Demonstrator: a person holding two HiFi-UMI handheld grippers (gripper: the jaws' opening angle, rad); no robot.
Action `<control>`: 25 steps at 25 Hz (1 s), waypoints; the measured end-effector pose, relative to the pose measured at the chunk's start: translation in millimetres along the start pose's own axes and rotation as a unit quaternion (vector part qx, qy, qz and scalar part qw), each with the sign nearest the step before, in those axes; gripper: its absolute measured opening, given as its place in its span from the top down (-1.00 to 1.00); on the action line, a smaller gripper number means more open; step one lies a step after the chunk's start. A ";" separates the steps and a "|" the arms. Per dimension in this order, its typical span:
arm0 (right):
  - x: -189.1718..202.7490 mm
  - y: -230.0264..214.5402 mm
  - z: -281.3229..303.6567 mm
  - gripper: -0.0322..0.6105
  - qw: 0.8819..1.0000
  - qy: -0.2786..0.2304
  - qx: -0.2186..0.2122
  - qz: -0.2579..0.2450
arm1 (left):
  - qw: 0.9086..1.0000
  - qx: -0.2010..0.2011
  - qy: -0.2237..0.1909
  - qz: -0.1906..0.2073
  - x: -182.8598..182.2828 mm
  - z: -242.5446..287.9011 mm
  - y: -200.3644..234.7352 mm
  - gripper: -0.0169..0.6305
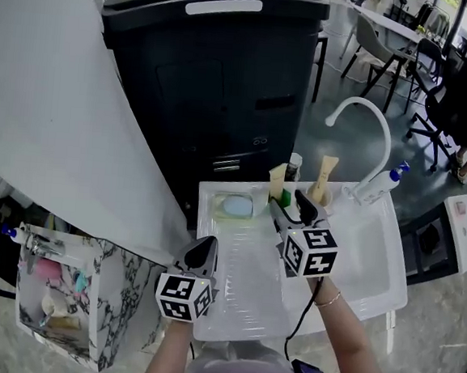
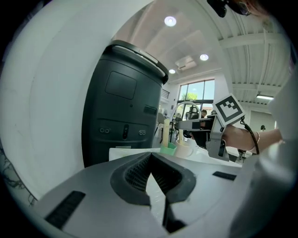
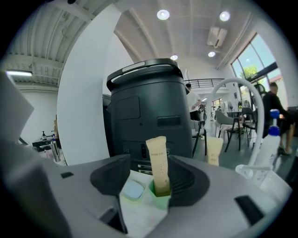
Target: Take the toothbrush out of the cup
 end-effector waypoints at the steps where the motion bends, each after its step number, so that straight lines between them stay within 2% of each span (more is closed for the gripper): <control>1: 0.6 -1.4 6.7 0.10 1.000 0.003 0.000 -0.005 | 1.000 -0.005 0.000 -0.002 0.6 0.8 1.8 0.95; 13: 12.8 -11.1 57.7 0.12 0.997 0.044 0.005 -0.069 | 0.999 -0.037 0.000 -0.018 8.4 11.6 19.4 0.95; 25: 15.6 -13.0 71.4 0.41 0.996 0.057 0.004 -0.073 | 0.999 -0.048 -0.005 -0.019 7.0 9.5 22.7 0.95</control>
Point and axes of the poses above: the fingertips, and each gripper's own axes: z forward along the fingers, y to its left, x out of its underside, the point moved 8 cm from there along -z, backward along the fingers, and after that the axes turned 8 degrees about -y, right-handed, at the moved point
